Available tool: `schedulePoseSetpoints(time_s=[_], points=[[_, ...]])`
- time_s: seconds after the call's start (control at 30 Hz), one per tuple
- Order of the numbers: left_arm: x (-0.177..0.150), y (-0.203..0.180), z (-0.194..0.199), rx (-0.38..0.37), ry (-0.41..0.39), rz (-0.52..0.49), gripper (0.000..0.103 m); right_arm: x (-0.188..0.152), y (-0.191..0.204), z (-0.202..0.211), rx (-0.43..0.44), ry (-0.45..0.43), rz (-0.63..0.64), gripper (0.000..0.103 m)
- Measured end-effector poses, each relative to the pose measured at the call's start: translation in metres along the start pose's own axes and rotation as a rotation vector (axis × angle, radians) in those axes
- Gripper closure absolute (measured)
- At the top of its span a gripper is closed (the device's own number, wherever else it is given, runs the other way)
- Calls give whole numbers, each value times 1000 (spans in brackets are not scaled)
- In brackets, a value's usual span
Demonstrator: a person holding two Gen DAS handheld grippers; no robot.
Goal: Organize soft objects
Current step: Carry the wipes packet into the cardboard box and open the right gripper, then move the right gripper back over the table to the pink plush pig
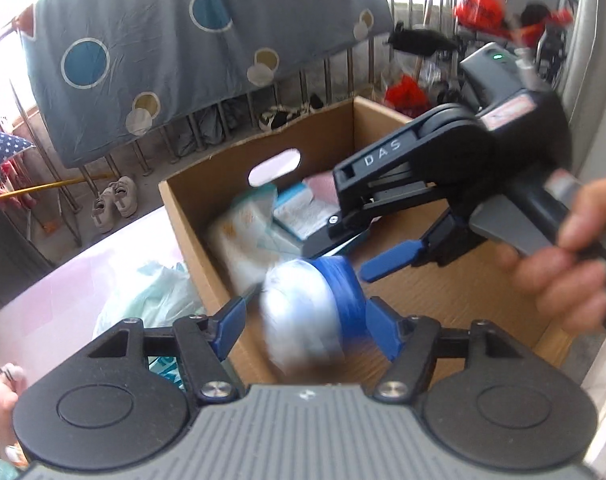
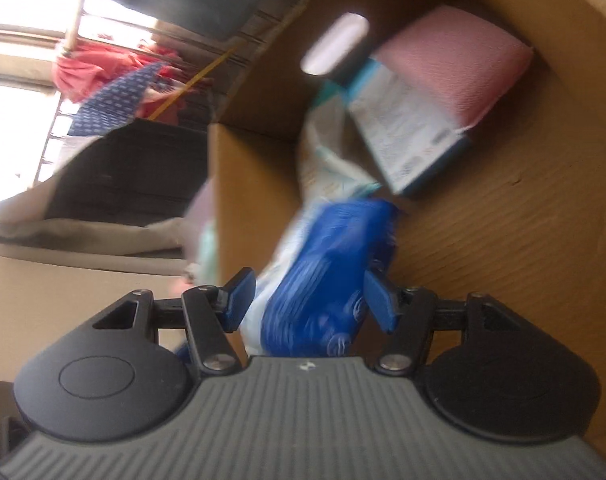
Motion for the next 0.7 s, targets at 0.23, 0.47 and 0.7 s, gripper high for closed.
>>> schedulePoseSetpoints(time_s=[0.23, 0.47, 0.7], points=[[-8, 23, 16, 7, -9, 11, 35, 6, -13, -22, -104, -14, 14, 52], [-21, 46, 46, 30, -15, 43, 35, 6, 16, -37, -178, -12, 135, 71], [-44, 78, 71, 75, -14, 97, 35, -7, 56, -52, -205, 24, 298, 71]])
Point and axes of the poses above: each gripper's, at about its wrist camera, not at the fingertips, and z roughly against the way its jaws point, y to its left, x to its top, the point moved 3 cm from there along -z, roughly the way its jaws point, and after that the axes turned 3 degrees about -x, right-handed, at the moved point
